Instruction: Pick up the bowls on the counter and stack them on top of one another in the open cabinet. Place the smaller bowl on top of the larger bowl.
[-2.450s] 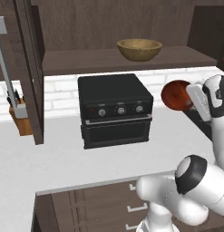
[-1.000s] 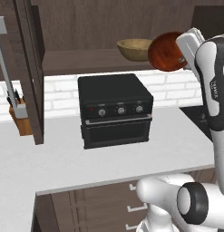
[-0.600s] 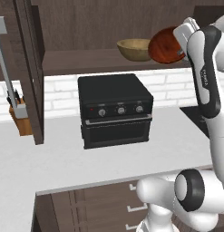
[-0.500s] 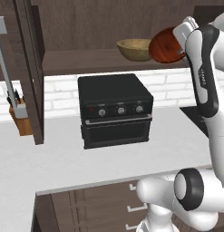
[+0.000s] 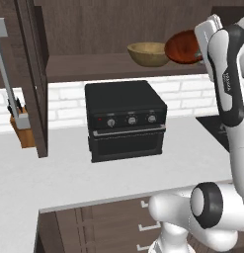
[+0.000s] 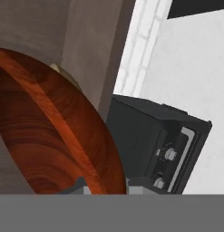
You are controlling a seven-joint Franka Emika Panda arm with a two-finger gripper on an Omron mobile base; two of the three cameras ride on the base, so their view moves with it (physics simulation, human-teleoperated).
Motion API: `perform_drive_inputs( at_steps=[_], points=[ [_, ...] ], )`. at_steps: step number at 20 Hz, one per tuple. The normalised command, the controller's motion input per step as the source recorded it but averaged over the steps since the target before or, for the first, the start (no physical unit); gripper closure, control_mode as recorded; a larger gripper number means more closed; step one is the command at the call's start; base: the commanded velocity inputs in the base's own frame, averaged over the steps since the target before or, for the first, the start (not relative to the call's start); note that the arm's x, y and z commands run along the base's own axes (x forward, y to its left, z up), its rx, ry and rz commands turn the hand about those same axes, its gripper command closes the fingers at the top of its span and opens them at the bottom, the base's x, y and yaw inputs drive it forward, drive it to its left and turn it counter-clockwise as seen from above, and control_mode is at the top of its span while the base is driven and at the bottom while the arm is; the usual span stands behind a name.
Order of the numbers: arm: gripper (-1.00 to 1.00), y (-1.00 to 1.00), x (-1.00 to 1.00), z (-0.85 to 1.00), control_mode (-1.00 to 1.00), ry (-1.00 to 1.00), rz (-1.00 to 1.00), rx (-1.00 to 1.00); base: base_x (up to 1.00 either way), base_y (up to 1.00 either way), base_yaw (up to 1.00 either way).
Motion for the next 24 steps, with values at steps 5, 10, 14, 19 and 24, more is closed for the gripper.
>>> perform_drive_inputs(
  at_steps=[5,10,14,19,24],
  points=[
    [1.0,0.1,0.0,0.1,-1.0,0.0,-0.02,0.21,0.0,0.0,0.0],
    [1.0,0.33,0.0,0.05,-1.0,0.05,0.0,0.09,0.0,0.0,0.0],
    [1.0,0.18,0.0,-0.02,-1.0,0.0,0.0,0.1,0.0,0.0,0.0],
    [1.0,0.0,-0.01,-0.19,-1.0,0.0,0.0,0.12,0.0,0.0,0.0],
    [1.0,0.0,0.0,-0.14,-1.0,0.0,-0.02,0.15,0.0,0.0,0.0]
  ],
)
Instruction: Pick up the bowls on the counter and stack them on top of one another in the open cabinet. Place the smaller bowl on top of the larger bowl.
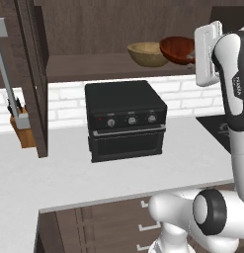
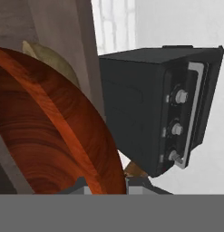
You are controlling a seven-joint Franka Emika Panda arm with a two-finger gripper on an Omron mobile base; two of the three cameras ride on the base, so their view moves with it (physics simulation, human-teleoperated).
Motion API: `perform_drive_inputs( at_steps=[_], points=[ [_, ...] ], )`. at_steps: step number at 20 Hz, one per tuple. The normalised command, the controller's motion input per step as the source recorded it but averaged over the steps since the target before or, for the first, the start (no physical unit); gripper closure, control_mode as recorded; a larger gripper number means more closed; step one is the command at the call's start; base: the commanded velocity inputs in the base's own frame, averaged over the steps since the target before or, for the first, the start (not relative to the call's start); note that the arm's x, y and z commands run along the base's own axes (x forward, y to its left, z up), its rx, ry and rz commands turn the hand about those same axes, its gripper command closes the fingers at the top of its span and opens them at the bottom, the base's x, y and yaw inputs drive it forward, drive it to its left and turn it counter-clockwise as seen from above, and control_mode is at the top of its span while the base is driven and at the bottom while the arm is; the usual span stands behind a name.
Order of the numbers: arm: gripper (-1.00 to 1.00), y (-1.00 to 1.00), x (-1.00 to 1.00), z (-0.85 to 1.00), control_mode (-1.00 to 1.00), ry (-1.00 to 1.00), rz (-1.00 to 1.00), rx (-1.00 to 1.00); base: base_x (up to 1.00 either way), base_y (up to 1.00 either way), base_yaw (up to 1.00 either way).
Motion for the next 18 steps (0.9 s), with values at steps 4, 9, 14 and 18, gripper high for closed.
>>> perform_drive_inputs(
  at_steps=[4,9,14,18],
  points=[
    [1.0,0.0,0.08,0.16,-1.0,0.0,-0.08,0.18,0.0,0.0,0.0],
    [1.0,0.05,0.11,0.19,-1.0,0.08,-0.04,0.03,0.0,0.0,0.0],
    [1.0,0.11,0.23,0.0,-1.0,0.16,0.0,0.0,0.0,0.0,0.0],
    [1.0,0.08,0.31,0.0,-1.0,0.06,0.0,0.03,0.0,0.0,0.0]
  ],
)
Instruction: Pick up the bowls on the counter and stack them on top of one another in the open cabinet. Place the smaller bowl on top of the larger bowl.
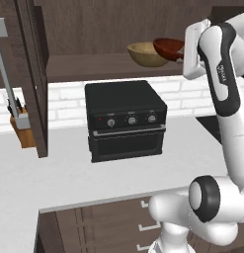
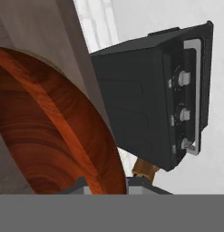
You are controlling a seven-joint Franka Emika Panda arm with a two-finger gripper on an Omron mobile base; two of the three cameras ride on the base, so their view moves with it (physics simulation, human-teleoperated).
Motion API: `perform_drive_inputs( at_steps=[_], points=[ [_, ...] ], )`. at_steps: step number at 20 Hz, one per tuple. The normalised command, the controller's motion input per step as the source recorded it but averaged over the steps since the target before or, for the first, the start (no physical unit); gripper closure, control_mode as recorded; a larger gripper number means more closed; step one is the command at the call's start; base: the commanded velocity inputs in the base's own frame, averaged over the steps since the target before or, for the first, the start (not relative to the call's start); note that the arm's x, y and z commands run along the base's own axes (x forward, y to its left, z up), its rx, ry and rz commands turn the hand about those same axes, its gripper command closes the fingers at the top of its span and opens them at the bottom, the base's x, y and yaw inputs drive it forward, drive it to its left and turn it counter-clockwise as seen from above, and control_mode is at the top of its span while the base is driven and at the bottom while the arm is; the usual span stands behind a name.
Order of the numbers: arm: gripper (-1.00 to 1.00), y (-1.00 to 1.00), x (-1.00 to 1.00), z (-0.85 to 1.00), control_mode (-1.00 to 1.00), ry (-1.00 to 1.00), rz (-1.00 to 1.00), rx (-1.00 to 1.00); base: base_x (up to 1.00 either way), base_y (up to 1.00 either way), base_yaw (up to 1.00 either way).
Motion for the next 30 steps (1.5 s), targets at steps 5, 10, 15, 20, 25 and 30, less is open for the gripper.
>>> perform_drive_inputs(
  at_steps=[5,10,15,20,25,30],
  points=[
    [1.0,0.01,0.31,0.0,-1.0,0.0,0.0,0.06,0.0,0.0,0.0],
    [1.0,0.0,0.32,0.0,-1.0,0.0,0.0,0.13,0.0,0.0,0.0],
    [1.0,0.0,0.15,0.0,-1.0,0.0,-0.01,0.14,0.0,0.0,0.0],
    [1.0,0.0,0.11,0.0,-1.0,0.02,-0.01,0.12,0.0,0.0,0.0],
    [1.0,0.0,0.1,0.0,-1.0,0.01,-0.01,0.07,0.0,0.0,0.0],
    [1.0,0.01,0.13,0.0,-1.0,0.03,0.0,-0.01,0.0,0.0,0.0]
  ],
)
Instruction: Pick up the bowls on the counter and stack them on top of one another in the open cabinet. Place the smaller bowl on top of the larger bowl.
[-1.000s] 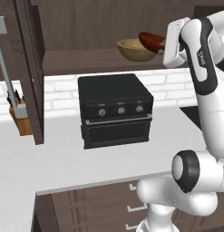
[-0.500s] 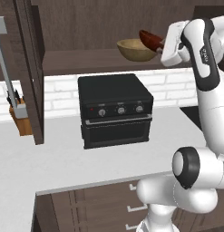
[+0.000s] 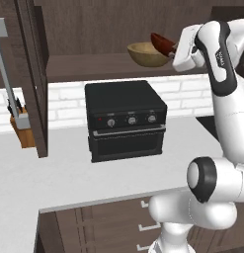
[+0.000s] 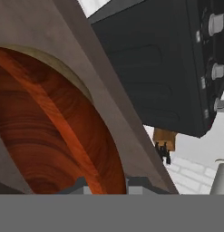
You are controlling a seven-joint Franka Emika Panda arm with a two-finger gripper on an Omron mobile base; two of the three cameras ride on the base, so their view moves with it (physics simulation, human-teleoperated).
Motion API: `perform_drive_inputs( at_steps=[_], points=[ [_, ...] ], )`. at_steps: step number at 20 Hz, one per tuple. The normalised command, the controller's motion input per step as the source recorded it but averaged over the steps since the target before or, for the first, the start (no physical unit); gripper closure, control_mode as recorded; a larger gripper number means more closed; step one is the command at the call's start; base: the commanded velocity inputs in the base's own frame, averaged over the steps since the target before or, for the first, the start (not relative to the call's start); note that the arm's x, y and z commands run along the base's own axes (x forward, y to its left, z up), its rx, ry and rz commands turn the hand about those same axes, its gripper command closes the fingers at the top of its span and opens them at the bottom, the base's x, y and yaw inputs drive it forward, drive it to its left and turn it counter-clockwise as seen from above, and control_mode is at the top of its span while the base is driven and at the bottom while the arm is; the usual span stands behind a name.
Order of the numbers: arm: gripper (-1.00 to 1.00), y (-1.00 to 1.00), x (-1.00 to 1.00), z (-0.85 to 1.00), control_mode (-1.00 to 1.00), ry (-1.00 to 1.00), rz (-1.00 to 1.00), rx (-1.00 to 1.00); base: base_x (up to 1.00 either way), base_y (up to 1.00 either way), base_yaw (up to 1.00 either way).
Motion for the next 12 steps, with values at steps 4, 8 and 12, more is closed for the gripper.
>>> perform_drive_inputs(
  at_steps=[4,8,12],
  points=[
    [1.0,0.01,0.13,0.0,-1.0,0.05,0.0,-0.05,0.0,0.0,0.0],
    [1.0,0.0,0.17,0.0,-1.0,0.06,0.0,-0.05,0.0,0.0,0.0],
    [1.0,0.0,0.04,0.04,-1.0,0.05,0.0,-0.05,0.0,0.0,0.0]
  ],
)
